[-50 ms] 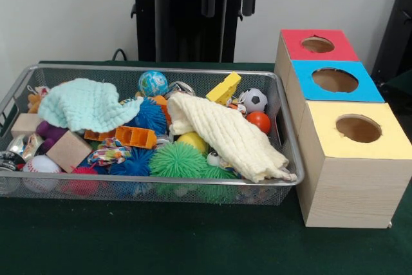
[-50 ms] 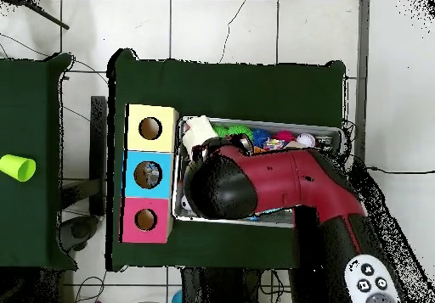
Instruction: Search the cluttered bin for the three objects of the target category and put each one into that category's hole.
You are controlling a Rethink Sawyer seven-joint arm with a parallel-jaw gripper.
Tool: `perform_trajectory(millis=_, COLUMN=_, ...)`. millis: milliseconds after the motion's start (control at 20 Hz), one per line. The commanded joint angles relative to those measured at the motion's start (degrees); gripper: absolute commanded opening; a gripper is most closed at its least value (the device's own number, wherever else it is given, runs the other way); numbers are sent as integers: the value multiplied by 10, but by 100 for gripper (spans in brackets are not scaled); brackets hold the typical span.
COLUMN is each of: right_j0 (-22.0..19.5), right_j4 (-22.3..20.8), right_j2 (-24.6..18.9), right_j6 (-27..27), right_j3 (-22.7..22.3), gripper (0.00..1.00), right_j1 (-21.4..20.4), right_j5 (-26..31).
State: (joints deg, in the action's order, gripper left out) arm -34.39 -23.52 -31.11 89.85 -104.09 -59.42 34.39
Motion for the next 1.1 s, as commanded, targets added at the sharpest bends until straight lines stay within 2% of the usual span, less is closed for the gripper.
perform_trajectory(millis=50, right_j0=22, right_j4=-30, right_j2=91, right_j6=138, right_j3=41, gripper=100, right_j1=90, right_j5=-80)
perform_trajectory(millis=650, right_j0=37, right_j4=3, right_j2=128, right_j6=104, right_j3=48, gripper=100, right_j1=108, right_j5=-105)
perform_trajectory(millis=1100, right_j0=58, right_j4=11, right_j2=154, right_j6=110, right_j3=53, gripper=100, right_j1=109, right_j5=-107)
